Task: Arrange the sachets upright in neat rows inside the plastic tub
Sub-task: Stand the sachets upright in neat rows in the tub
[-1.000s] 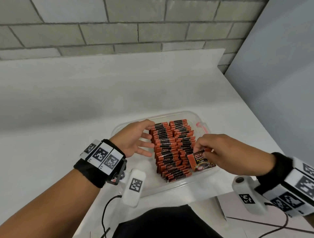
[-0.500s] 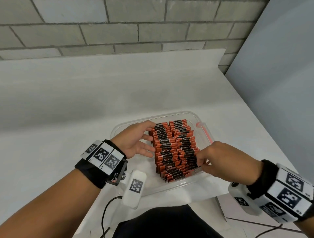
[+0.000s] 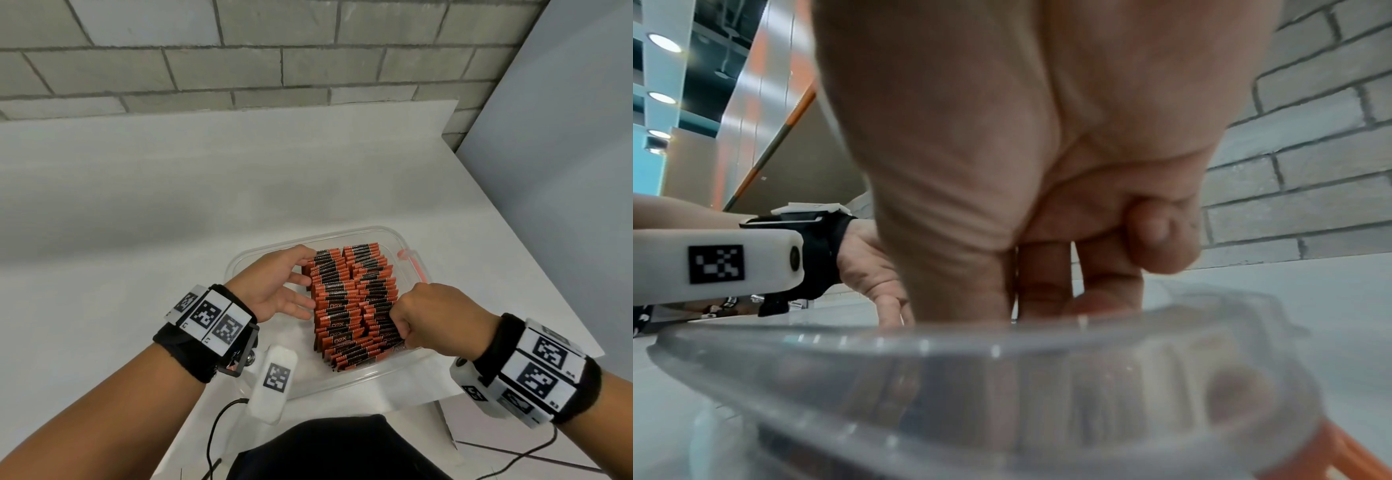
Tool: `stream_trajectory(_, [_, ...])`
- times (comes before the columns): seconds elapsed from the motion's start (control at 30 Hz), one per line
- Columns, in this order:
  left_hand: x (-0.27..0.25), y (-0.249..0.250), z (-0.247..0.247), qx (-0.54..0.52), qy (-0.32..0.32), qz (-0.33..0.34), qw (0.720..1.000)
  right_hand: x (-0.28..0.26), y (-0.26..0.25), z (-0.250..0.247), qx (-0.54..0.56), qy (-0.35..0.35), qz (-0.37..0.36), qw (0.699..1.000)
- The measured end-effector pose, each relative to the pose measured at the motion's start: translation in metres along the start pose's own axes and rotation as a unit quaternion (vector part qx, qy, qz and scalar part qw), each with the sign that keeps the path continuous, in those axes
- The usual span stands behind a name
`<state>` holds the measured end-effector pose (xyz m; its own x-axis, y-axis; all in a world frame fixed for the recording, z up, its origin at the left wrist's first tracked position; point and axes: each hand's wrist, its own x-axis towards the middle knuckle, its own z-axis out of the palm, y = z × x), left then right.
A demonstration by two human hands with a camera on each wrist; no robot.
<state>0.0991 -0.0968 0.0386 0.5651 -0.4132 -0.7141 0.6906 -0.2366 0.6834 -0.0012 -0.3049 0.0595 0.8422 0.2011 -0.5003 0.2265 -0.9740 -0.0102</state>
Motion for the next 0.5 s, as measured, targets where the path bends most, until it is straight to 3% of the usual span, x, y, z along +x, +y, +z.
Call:
stream_trajectory(0.2, [0.003,-0.002,-0.003,-0.007,0.009,-0.019,1.000,-0.001,0.004,0.003,0.025,-0.006,-0.003,1.000])
stream_trajectory(0.5, [0.008,-0.012,-0.001,-0.050,-0.002,-0.108,0.993,-0.006,0.007,0.004,0.090,-0.028,0.016,0.995])
